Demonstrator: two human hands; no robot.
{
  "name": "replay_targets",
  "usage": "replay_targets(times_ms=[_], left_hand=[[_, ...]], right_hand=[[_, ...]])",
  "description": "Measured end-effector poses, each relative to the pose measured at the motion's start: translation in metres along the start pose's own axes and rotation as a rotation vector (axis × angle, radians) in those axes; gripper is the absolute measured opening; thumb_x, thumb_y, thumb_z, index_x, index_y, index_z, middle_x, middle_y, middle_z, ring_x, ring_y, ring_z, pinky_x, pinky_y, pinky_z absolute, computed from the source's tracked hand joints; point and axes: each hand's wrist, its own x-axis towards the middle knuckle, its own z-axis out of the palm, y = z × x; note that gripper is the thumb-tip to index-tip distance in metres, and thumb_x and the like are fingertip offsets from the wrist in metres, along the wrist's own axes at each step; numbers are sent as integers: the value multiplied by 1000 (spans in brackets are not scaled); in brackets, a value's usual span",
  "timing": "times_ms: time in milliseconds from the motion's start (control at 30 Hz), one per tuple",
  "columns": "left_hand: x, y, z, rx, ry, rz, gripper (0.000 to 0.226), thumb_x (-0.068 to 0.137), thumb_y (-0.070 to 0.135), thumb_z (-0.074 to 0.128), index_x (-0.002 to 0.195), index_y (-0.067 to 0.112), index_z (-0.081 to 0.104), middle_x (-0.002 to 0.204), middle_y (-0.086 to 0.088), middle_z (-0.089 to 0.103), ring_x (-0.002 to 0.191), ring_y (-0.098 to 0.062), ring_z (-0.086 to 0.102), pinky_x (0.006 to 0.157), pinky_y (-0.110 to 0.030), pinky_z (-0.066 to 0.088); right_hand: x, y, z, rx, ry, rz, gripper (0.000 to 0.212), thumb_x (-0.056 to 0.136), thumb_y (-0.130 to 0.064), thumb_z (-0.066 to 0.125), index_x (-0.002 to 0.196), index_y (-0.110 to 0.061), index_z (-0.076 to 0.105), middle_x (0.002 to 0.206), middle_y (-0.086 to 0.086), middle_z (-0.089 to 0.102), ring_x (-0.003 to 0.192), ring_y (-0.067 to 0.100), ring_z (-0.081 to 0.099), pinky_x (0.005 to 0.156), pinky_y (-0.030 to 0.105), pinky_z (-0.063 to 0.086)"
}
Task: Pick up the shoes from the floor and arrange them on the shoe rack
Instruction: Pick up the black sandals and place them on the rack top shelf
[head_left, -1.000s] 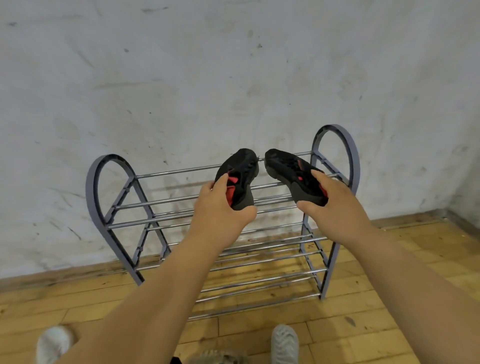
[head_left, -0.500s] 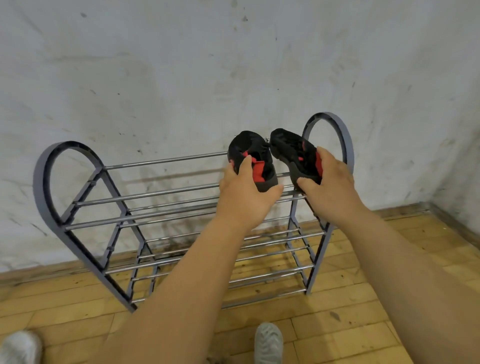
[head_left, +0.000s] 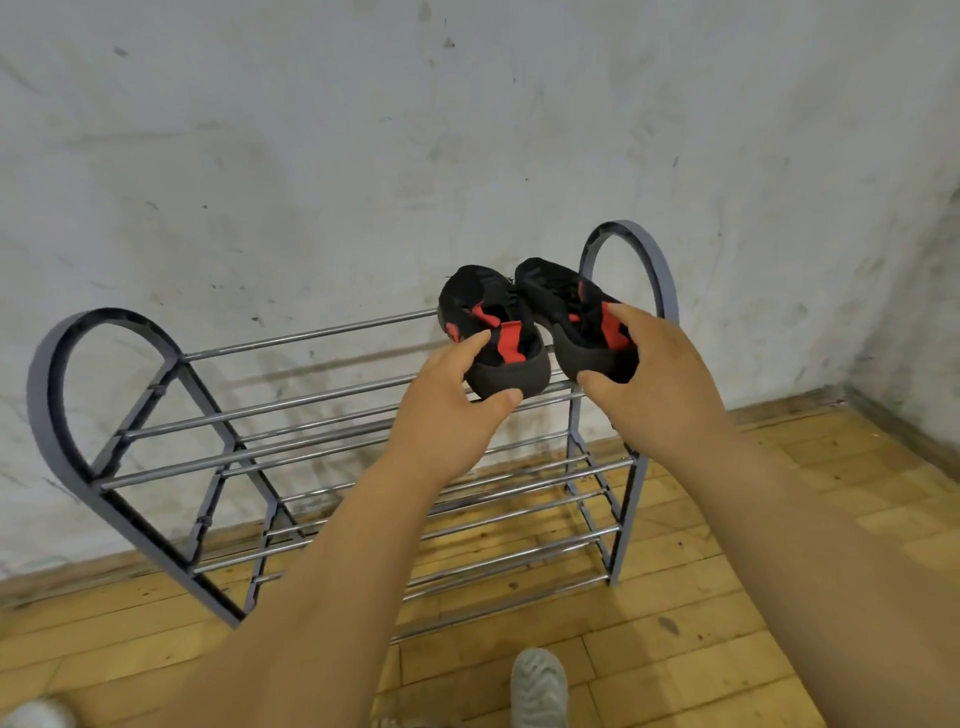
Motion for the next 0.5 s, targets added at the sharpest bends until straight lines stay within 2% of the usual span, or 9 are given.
replay_targets(times_ms=[33,100,133,267,367,500], left_hand=[[0,0,2,-4,3,-2,72,92,34,76,156,37,42,153,12,49,128,-6,50,93,-2,35],[0,1,4,16,2,-3,69,94,37,73,155,39,42,154,13,50,137,-10,49,109,-24,41],[0,1,5,26,4,-5,66,95,38,72,155,39,43,153,14,52,138,-11,48,112,-31,42],[0,1,5,42,7,-14,56,96,39,69,149,40,49,145,14,58,131,-12,52,103,-32,45],[1,0,7,80,-4,-18,54,97,42,67,148,42,48,135,7,63,119,-15,56,93,-31,44],[3,-2,10,149,-9,2,57,99,47,63,152,44,42,129,0,66,115,-23,60,100,-44,51]], right_hand=[[0,1,-2,10,3,-2,62,84,-37,70,142,-35,49,116,-10,57,108,18,57,89,33,51],[-1,6,-5,19,11,1,63,87,-29,70,146,-31,49,118,-12,52,107,12,53,88,26,43],[-1,8,-6,21,14,3,63,88,-28,70,148,-30,49,120,-12,51,107,10,51,89,25,41],[-2,9,-6,25,14,4,60,94,-29,70,149,-29,48,135,-6,58,109,8,51,93,24,41],[-4,8,-4,32,28,8,57,96,-29,68,149,-29,48,140,-5,59,119,15,57,94,24,41],[-6,9,-2,26,34,-12,55,99,-28,66,151,-26,47,142,-2,58,122,17,57,93,22,39]])
